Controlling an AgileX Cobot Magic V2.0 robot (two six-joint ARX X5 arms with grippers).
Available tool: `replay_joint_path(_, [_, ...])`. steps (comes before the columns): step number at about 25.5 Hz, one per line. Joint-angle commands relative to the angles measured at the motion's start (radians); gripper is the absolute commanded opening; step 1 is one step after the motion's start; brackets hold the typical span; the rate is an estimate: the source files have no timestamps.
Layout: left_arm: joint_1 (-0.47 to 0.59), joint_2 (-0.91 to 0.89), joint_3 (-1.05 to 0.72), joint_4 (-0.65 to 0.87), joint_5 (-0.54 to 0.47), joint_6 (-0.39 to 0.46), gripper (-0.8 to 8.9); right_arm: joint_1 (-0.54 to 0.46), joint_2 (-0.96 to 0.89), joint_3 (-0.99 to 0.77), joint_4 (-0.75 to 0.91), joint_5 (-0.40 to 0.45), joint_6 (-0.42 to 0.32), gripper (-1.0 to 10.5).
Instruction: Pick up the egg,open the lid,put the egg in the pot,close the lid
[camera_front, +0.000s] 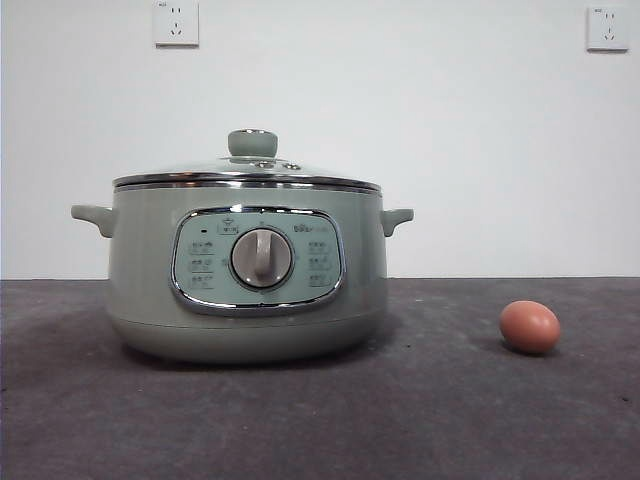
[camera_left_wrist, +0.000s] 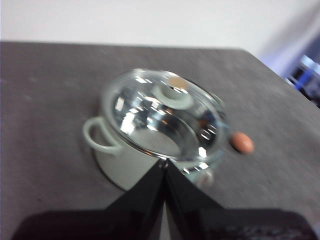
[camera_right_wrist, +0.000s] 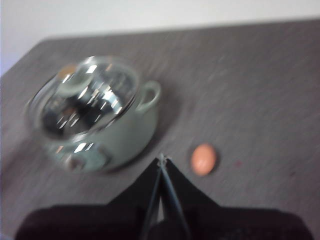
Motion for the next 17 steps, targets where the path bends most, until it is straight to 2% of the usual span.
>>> replay_joint_path(1, [0.002, 0.037, 0.056, -0.057, 0.029, 0.065, -0.06, 0.000, 0.033, 0.050, -0.073, -0.027, -0.090, -0.1])
replay_joint_path(11, [0.002, 0.062, 0.096, -0.082, 0.030, 0.075, 0.03, 0.000, 0.053, 0.085, -0.106, -0.029, -0.095, 0.0])
replay_joint_path(12, [0.002, 0.062, 0.097, -0.082, 0.031, 0.075, 0.43, 0.000, 0.053, 0.085, -0.106, -0.029, -0.095, 0.4])
replay_joint_path(13, [0.001, 0.064, 0.098, -0.081, 0.039, 0.075, 1.83, 0.000, 0.053, 0.085, -0.106, -0.029, -0.095, 1.5])
replay_joint_path(15, [-0.005, 0.071, 0.100, -0.073, 0.078, 0.074, 5.41, 0.000, 0.053, 0.085, -0.106, -0.029, -0.094, 4.5])
replay_joint_path(16, [-0.009, 0.075, 0.100, -0.074, 0.090, 0.074, 6.09, 0.000, 0.053, 0.085, -0.106, -0.029, -0.093, 5.7])
replay_joint_path(17, [-0.012, 0.080, 0.100, -0.074, 0.098, 0.074, 6.06, 0.000, 0.053, 0.085, -0.106, -0.029, -0.090, 6.0])
